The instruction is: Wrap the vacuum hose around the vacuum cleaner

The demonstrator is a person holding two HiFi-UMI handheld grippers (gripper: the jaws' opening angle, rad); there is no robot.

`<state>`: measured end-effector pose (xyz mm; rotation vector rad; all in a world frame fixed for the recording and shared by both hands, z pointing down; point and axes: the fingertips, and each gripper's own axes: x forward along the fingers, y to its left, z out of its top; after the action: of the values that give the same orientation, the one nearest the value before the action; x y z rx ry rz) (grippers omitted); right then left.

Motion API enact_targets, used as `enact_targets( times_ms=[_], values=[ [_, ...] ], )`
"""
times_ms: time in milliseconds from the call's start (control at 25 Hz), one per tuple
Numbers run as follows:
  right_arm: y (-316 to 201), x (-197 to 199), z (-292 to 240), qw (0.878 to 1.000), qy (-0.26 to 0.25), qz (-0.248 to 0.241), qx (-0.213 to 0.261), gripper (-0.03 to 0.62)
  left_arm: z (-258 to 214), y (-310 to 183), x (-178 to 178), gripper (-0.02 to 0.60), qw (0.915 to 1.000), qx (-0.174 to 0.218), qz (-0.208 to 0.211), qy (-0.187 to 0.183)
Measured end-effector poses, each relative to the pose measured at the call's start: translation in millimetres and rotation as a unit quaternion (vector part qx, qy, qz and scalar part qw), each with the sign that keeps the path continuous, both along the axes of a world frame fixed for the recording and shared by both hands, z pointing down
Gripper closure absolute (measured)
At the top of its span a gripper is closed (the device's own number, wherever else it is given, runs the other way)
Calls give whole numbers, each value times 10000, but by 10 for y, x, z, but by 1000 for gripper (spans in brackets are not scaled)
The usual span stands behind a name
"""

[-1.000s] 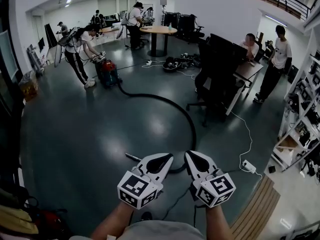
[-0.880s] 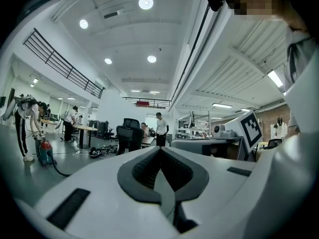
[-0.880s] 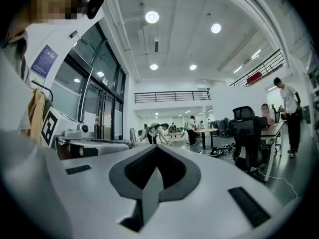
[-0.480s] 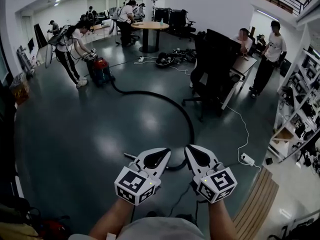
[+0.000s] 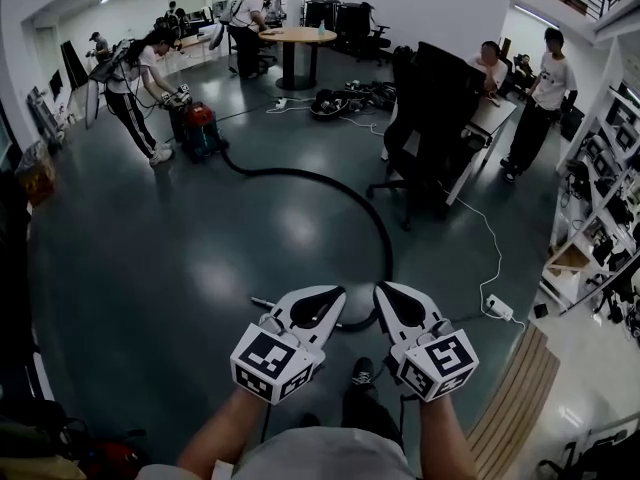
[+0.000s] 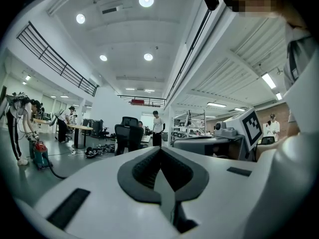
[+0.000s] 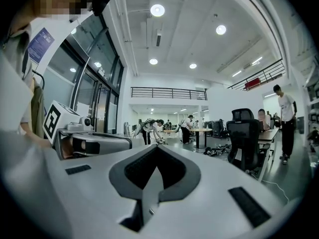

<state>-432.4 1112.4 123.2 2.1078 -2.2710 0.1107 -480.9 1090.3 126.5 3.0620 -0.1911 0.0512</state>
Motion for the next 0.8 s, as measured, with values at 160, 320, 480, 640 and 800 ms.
enact_targets(
  times_ms=[160,320,480,640,800],
  values=[
    [-121,140,43,10000,-36,-43,9,591,40,-110,115,574,10000,17,-50,-40],
    [-317,279,93,9998,-80,-165,-5,591,91,-293,263,574,9999,-1,-136,-102],
    [-557,439,112,9994,-71,-343,-45,591,118,-491,461,574,9997,1,-180,-160],
    [-798,642,231,9987,-140,-472,-121,591,244,-707,681,574,9993,-53,-276,-260],
    [-1111,888,296,9977,-179,-639,-145,591,313,-994,942,574,9986,-67,-390,-364]
  ],
)
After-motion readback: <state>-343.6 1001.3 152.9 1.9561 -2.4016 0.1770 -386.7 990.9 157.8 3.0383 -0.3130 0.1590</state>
